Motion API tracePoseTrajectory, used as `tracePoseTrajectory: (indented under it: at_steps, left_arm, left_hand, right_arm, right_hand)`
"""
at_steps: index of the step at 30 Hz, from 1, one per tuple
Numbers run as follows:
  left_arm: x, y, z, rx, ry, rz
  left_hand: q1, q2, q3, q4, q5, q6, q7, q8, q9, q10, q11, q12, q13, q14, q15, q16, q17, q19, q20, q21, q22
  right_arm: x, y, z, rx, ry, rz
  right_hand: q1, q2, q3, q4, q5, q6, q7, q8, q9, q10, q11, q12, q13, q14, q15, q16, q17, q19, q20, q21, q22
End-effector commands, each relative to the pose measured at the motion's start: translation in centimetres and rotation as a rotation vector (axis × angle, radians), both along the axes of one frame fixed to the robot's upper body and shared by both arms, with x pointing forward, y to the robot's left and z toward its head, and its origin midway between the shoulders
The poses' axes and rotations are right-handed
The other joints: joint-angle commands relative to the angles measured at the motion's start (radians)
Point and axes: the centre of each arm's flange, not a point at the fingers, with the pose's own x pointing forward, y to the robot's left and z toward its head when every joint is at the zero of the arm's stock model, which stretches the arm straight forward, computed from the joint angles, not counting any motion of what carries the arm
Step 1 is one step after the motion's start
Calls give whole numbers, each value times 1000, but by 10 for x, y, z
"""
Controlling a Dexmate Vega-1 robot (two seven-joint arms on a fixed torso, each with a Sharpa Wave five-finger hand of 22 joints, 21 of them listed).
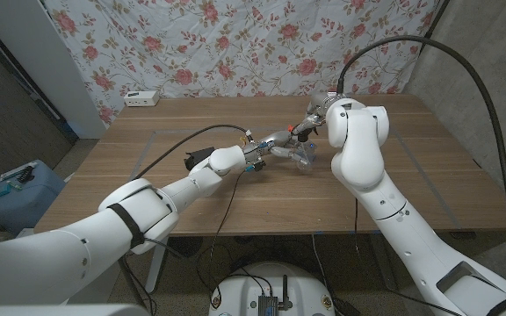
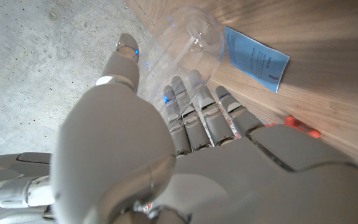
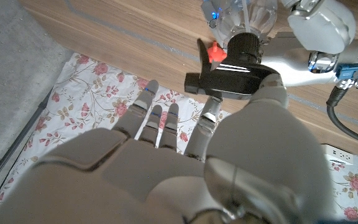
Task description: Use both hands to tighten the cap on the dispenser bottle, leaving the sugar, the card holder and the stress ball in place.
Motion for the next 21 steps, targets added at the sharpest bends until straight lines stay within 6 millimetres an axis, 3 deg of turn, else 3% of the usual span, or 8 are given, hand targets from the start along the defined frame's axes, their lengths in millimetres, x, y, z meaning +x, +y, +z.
tracePoseTrajectory:
  at_steps: [1, 7, 11, 16, 21]
  left_arm:
    - [0, 0, 1, -2, 1, 2]
    - [1, 1, 1, -3, 1, 4]
    - [1, 1, 1, -6, 0, 6]
    - [1, 1, 2, -9, -1, 9]
    - [1, 1, 1, -15, -2, 12]
  left_hand:
    - [-56, 129, 88, 82, 6, 110, -19, 8, 3, 8, 1, 6, 3, -1, -56, 4, 1, 7, -28, 2, 3]
    - [-57, 130, 88, 83, 6, 110, -19, 8, 3, 9, 2, 7, 3, -2, -55, 5, 2, 7, -27, 2, 3]
    - [-57, 130, 88, 83, 6, 110, -19, 8, 3, 9, 3, 7, 3, -1, -56, 5, 1, 7, -26, 2, 3]
    - [-57, 130, 88, 83, 6, 112, -20, 9, 3, 10, 1, 7, 3, -1, -57, 4, 1, 7, -26, 2, 3]
    - [-59, 130, 88, 84, 5, 110, -19, 8, 3, 11, 4, 8, 3, -2, -57, 4, 1, 7, -25, 2, 3]
  right_arm:
    - [5, 6, -5, 0, -41, -17]
    - [7, 8, -6, 1, -78, -28]
    - [9, 8, -5, 3, -86, -26]
    - [10, 9, -4, 2, -100, -21]
    - [13, 9, -2, 4, -110, -15]
  right_hand:
    - [-6, 5, -8, 0, -5, 53, 10, 15, 1, 33, 1, 9, -1, 30, -10, 7, 1, 27, -6, 10, 0]
    - [-11, 11, -15, 4, -13, 142, 24, 23, -1, 104, -8, 16, -3, 92, -35, 15, -1, 80, -23, 13, 1]
    - [-8, 14, -15, 3, -14, 162, 26, 23, -1, 116, -4, 15, -4, 106, -43, 15, -1, 94, -28, 13, 1]
    - [-5, 19, -15, 3, -15, 175, 33, 19, -1, 130, -19, 13, -4, 124, -49, 15, -2, 109, -34, 13, 1]
    - [-5, 22, -17, 4, -17, 192, 33, 19, -2, 146, -11, 13, -5, 140, -55, 17, -2, 120, -35, 13, 1]
